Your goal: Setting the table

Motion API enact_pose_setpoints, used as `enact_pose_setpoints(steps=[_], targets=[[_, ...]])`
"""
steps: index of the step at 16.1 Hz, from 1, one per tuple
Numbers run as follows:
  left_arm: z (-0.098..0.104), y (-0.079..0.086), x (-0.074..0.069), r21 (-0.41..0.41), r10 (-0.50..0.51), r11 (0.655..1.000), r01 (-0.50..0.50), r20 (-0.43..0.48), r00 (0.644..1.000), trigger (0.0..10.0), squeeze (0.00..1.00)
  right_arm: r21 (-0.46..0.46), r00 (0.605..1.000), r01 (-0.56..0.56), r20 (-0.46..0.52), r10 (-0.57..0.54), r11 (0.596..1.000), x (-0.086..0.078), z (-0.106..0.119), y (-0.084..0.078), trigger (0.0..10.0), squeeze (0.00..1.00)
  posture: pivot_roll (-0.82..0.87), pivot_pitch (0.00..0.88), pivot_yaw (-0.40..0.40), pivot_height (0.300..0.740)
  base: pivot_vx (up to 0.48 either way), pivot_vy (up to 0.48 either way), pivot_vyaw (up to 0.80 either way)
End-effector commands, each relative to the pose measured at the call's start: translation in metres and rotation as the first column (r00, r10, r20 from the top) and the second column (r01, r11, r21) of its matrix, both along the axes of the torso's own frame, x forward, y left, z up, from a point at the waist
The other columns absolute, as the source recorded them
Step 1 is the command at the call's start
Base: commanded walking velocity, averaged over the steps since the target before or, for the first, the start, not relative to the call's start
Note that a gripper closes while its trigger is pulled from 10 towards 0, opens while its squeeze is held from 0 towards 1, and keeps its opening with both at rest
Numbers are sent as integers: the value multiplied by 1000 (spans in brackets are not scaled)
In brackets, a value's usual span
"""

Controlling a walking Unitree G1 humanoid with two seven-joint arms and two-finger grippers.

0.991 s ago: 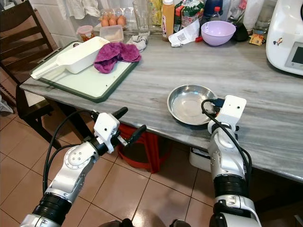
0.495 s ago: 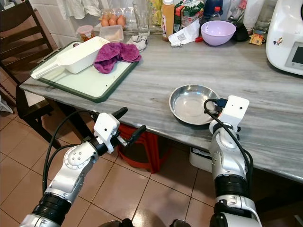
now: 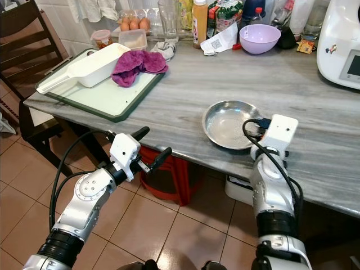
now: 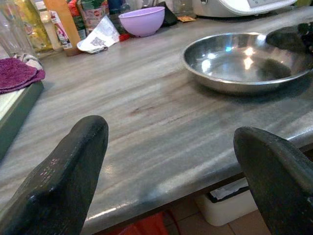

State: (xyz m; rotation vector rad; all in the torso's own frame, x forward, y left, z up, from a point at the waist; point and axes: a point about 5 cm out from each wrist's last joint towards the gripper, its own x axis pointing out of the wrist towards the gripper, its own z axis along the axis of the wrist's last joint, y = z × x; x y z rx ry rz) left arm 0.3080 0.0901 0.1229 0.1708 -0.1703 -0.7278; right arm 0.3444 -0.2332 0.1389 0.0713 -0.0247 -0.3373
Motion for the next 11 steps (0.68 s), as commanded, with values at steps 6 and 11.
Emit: enact_pose_setpoints(steps=[6, 11], targets=[[-1, 5, 3, 5, 11, 1000, -11, -9, 1000, 10000, 0, -28, 998, 56, -13, -56, 998, -5, -3, -8, 10000, 1000, -129, 129, 107, 740, 0, 0, 0], [-1, 6, 4, 9, 16, 1000, -16, -10, 1000, 10000, 0, -30, 998, 70, -8, -70, 997, -5, -2, -12, 10000, 1000, -131, 128, 109, 740, 0, 0, 0]])
